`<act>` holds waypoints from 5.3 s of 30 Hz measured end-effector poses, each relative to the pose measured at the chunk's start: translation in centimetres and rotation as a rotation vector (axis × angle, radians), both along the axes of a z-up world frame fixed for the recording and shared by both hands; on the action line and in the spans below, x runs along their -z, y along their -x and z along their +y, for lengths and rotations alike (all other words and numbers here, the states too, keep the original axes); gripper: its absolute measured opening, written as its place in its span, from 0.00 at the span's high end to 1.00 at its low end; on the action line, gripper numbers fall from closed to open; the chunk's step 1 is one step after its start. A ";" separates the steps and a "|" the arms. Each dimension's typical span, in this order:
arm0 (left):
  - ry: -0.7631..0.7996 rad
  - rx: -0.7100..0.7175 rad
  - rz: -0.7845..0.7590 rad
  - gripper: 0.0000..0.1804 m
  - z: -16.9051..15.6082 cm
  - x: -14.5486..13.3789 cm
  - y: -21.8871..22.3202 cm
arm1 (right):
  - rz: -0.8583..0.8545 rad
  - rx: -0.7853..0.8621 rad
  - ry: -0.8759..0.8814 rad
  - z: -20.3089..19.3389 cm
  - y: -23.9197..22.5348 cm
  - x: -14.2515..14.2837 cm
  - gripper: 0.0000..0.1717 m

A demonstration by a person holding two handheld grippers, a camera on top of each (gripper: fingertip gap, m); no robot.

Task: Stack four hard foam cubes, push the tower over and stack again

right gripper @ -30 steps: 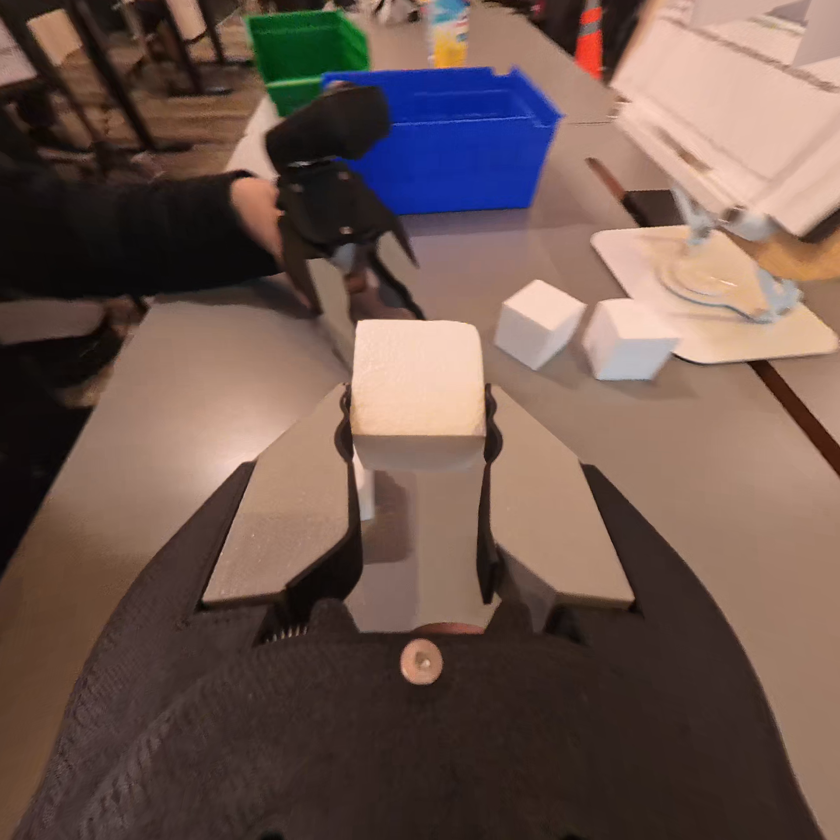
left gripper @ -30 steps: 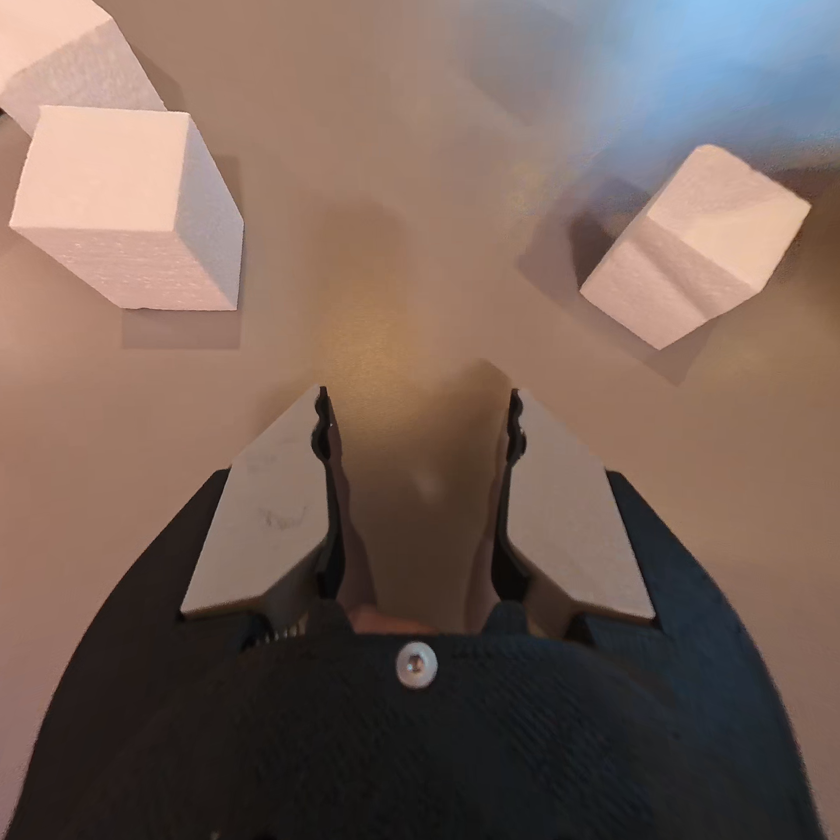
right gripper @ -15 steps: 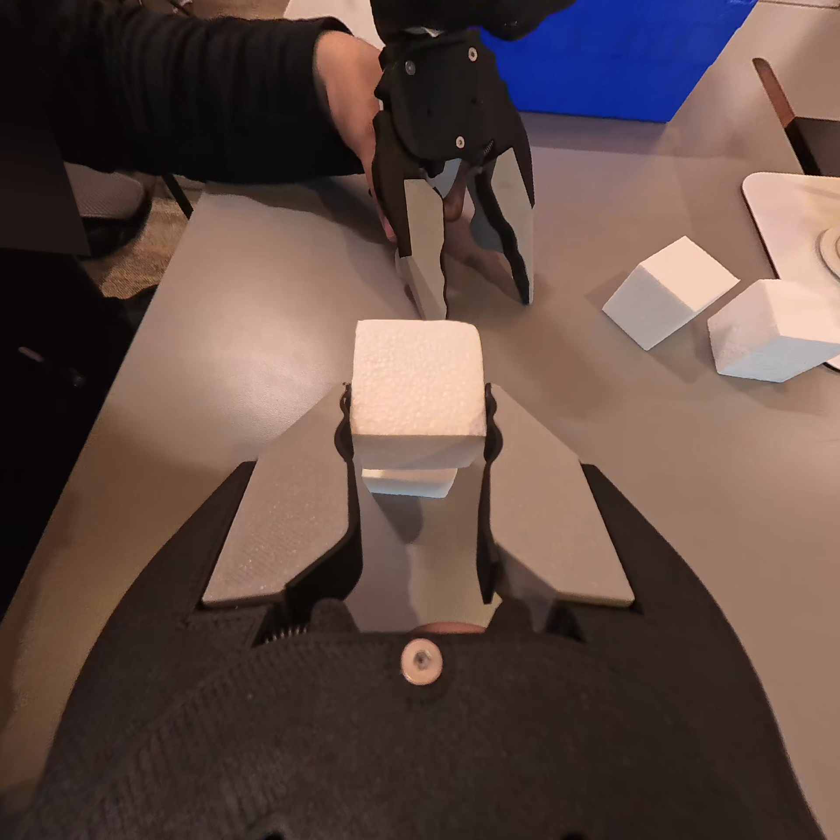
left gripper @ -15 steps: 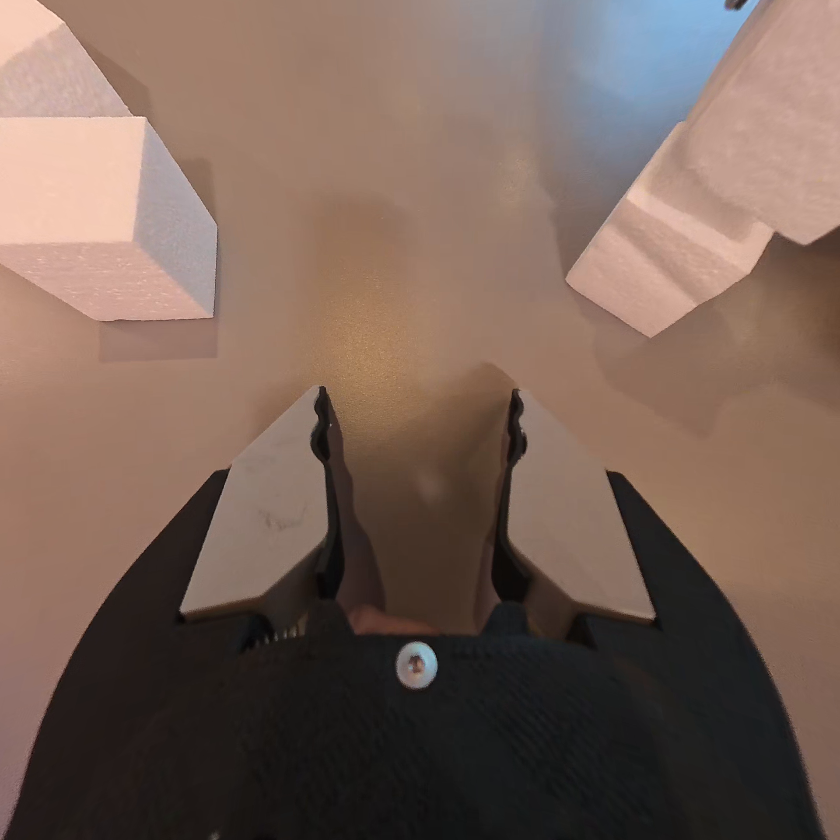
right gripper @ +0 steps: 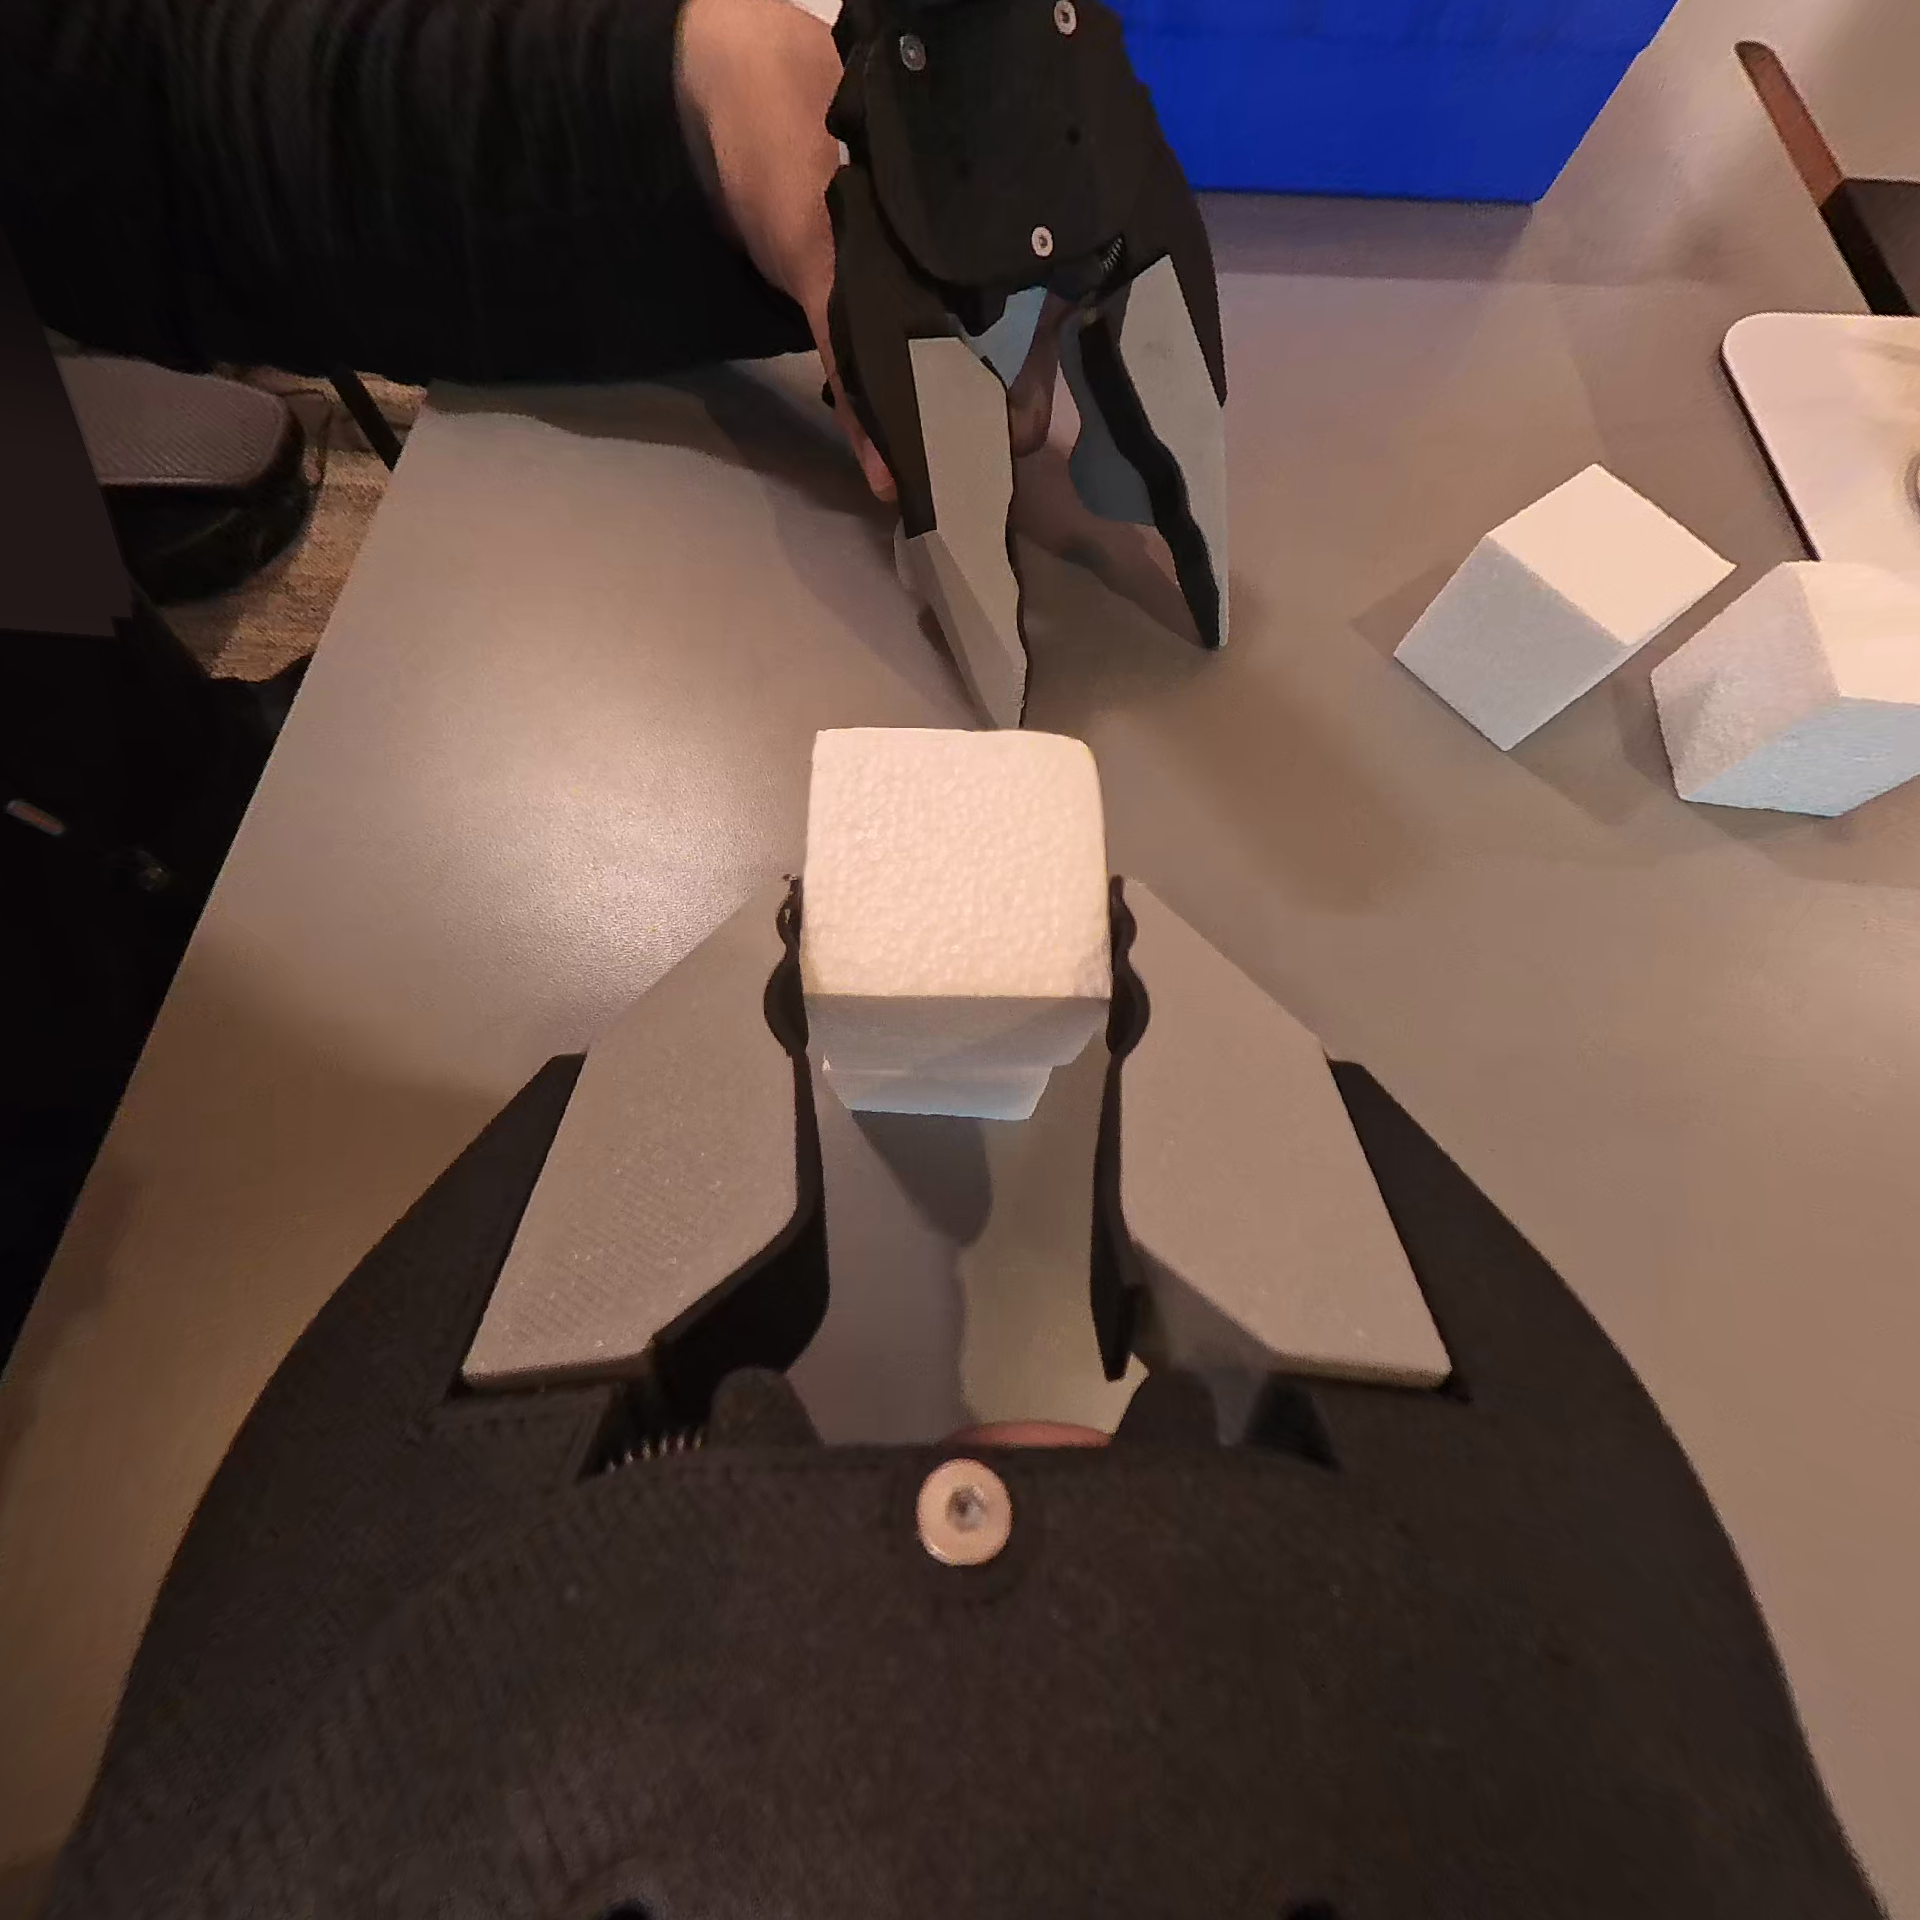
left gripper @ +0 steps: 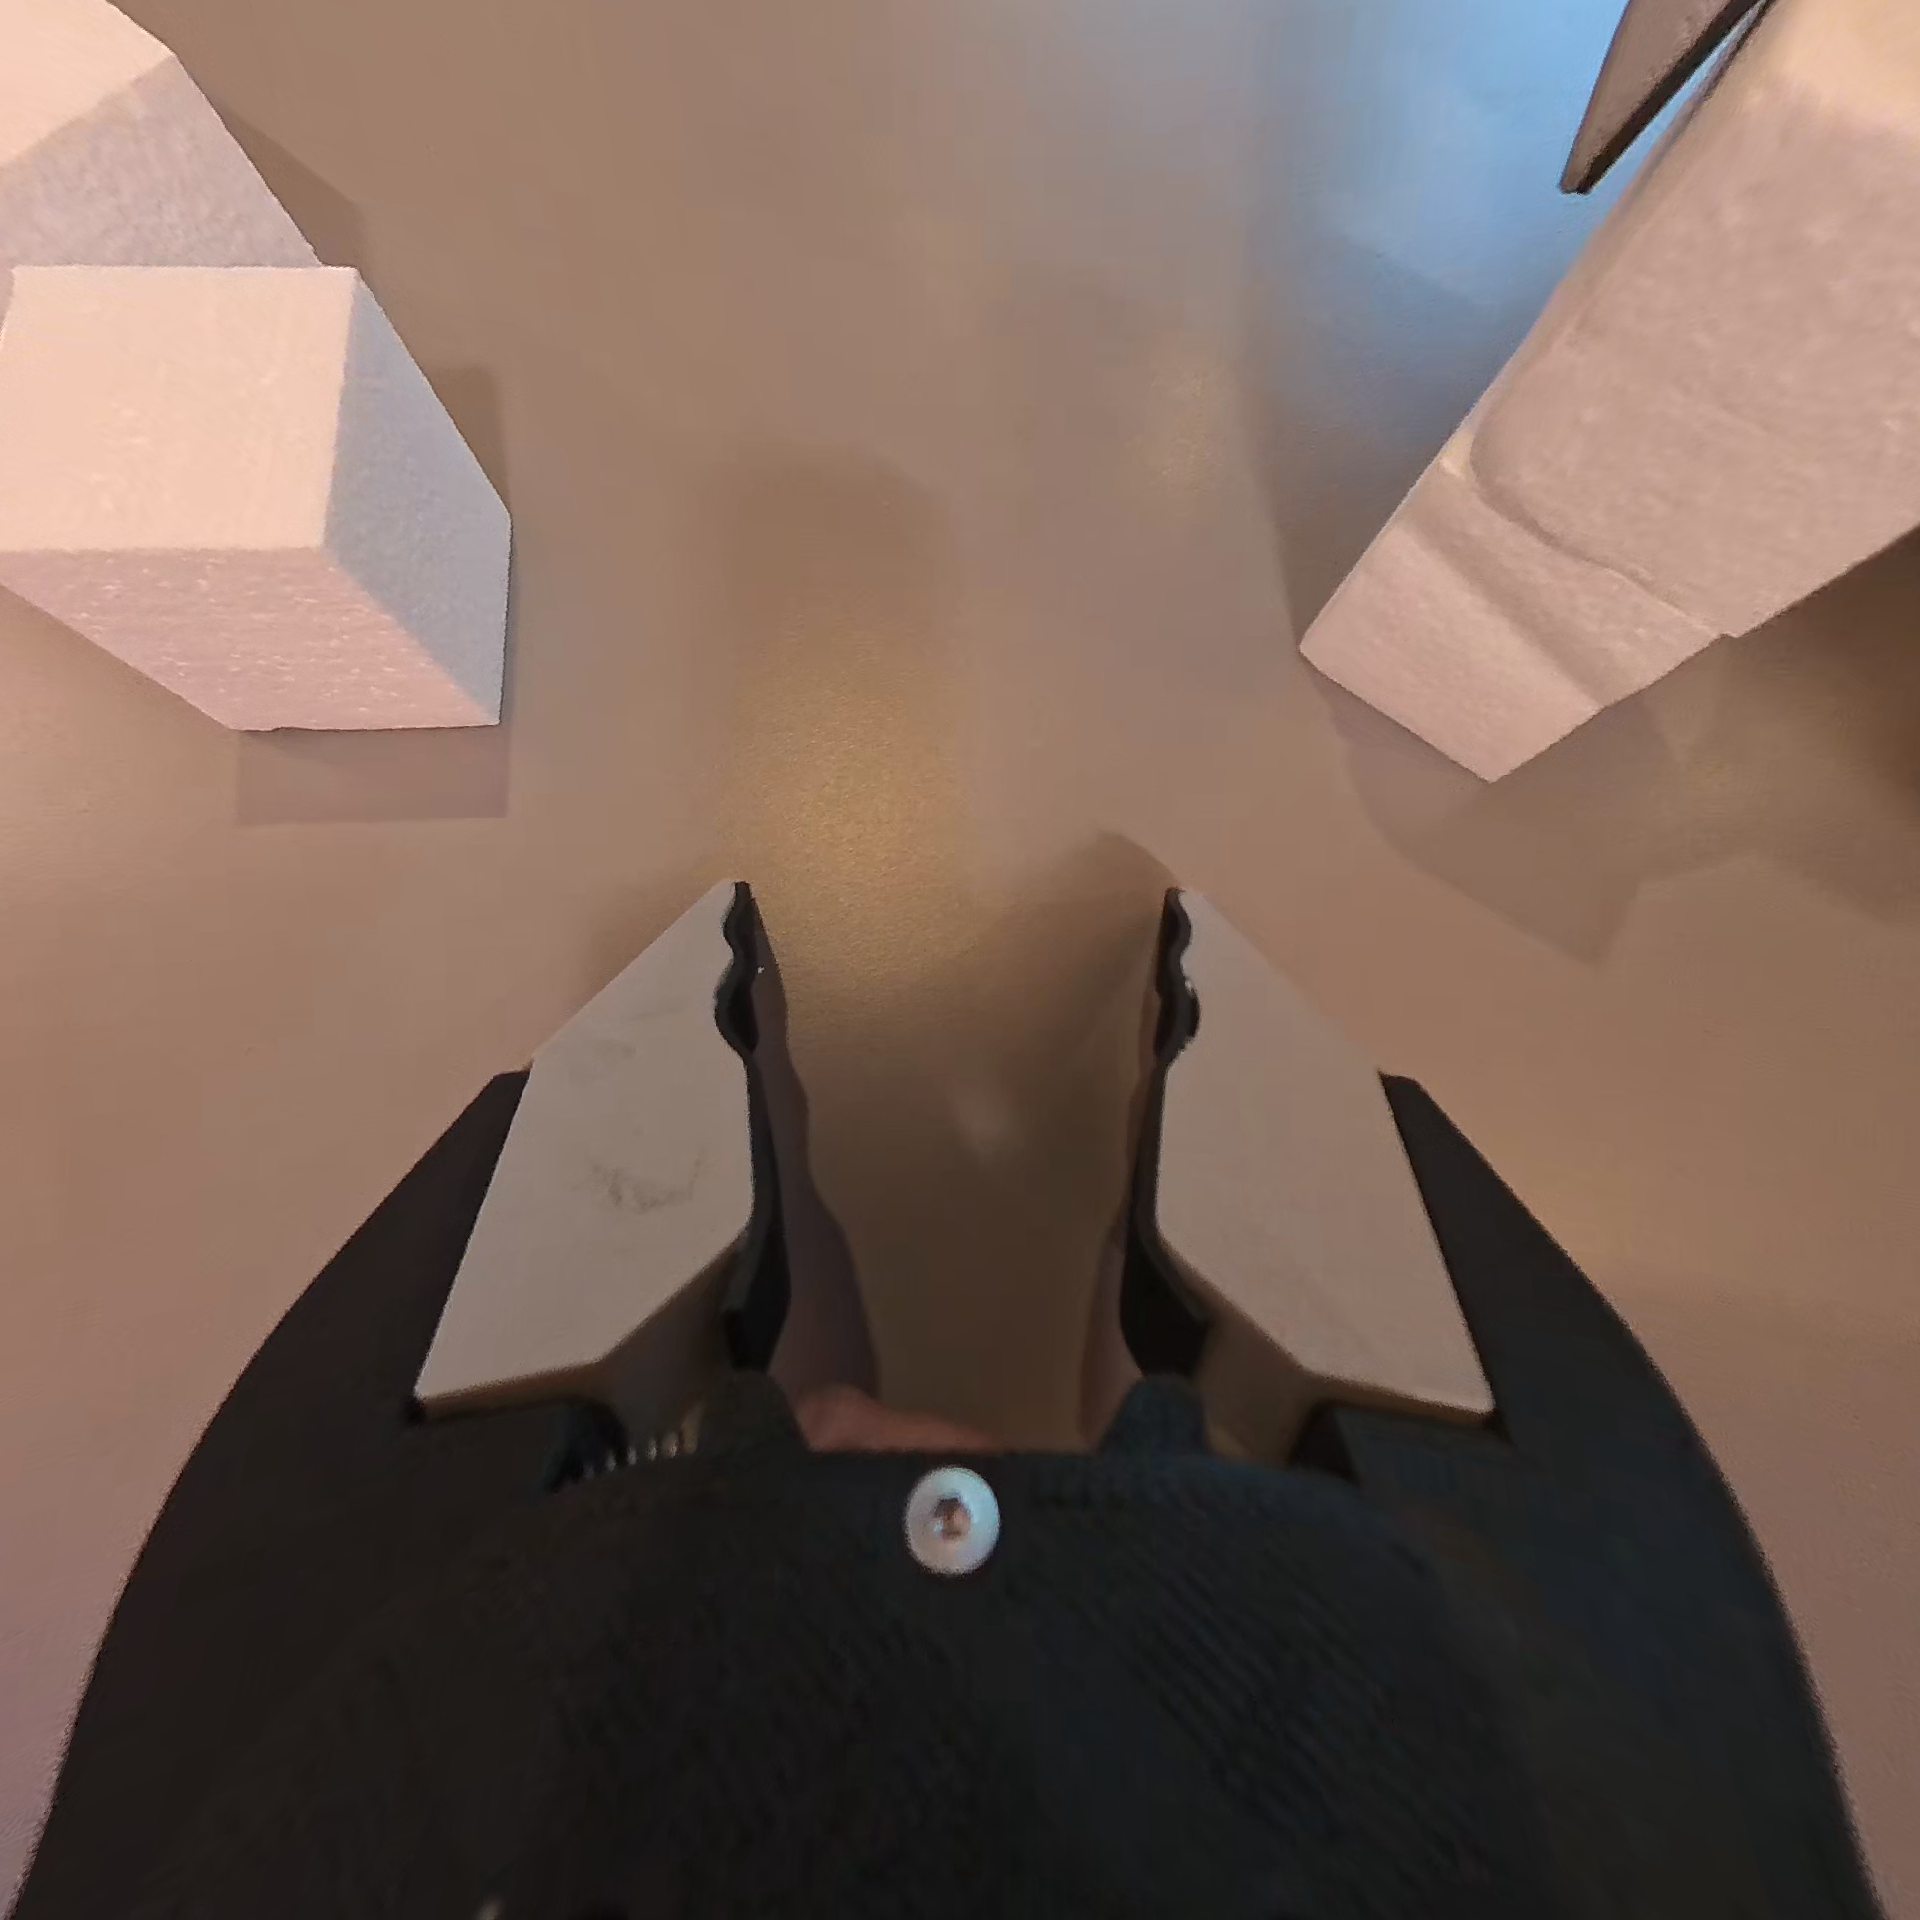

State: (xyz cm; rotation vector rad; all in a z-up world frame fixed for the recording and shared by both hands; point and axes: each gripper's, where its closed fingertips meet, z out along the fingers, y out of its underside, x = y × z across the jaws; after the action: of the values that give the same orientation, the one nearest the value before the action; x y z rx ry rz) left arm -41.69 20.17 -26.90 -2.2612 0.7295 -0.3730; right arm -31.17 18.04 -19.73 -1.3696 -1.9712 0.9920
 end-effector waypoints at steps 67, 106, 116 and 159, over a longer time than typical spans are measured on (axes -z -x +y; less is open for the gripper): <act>-0.183 0.439 0.009 0.70 -1.6 -11.7 -11.4 | 0.719 0.307 0.349 5.3 -6.9 -11.0 0.69; -0.222 0.101 -0.037 0.51 2.8 -13.1 -2.8 | 0.749 0.314 0.360 5.8 -7.7 -11.5 0.69; -0.155 0.319 -0.256 0.54 -0.5 -11.0 -6.4 | 0.678 0.321 0.357 6.0 -6.7 -9.6 0.68; -0.207 0.554 -0.207 0.71 -0.9 -13.4 -11.9 | 0.697 0.306 0.362 5.6 -6.9 -10.3 0.69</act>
State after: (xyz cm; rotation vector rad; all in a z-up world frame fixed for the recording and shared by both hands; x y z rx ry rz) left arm -29.80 19.32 -13.47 -1.7689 1.2178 -0.7423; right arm -24.26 23.67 -9.44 -1.2189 -1.0746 1.4684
